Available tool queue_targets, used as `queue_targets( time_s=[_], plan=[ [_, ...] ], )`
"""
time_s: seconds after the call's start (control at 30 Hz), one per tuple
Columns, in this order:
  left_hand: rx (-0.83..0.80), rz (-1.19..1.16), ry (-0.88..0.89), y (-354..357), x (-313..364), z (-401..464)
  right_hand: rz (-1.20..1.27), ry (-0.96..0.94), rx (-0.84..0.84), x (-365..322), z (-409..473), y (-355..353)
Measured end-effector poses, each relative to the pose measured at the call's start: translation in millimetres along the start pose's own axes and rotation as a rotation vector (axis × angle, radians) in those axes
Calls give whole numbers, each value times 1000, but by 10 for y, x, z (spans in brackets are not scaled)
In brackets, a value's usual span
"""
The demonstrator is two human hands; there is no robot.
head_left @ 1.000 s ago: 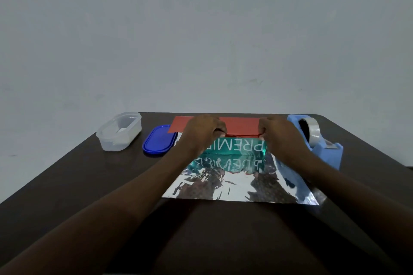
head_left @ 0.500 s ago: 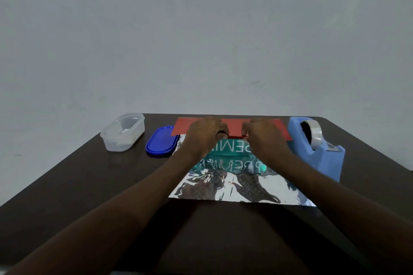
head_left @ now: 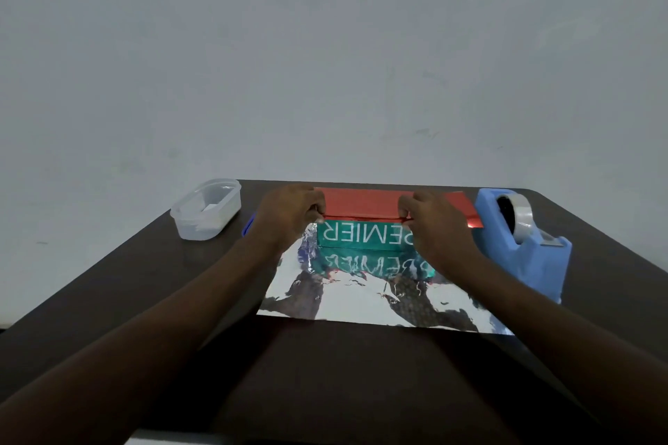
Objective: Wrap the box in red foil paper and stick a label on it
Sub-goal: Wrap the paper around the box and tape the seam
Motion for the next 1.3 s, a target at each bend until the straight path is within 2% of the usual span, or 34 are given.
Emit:
queue_targets(
  time_s=[0.13,0.33,0.43,0.53,0.73,0.83,0.93,1.1,1.3],
  plan=[
    [44,-46,-65,-63,-160,-106,-8,6,-4,-2,2,20],
    [137,-104,9,-290,144,122,-3,37,-10,-6,14,3],
    [53,-134,27,-114,489,324,-6,47,-10,-13,1,-13],
    [-31,-68,53,156,744,380,-8,54,-23,-11,-10,-40],
    [15,-39,23,243,733,322,-11,67,-93,-35,5,-80],
    [24,-36,12,249,737,306,-26,120,-74,18,16,-286],
    [13,-8,24,246,753,307,-186,242,-67,227,30,-646],
    [53,85,40,222,841,268,-369,460,-181,709,-37,-1057],
    [104,155,15,234,875,221,-283,573,-335,1050,-293,-1182]
  ],
)
Point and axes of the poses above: each hand's wrist, its own z-axis towards the middle knuckle, its own y-axis out of the palm, x = y × z, the point moved 8 cm from there along z, towards the middle knuckle, and after that the axes turned 6 degrees about y, right-handed, at the moved point
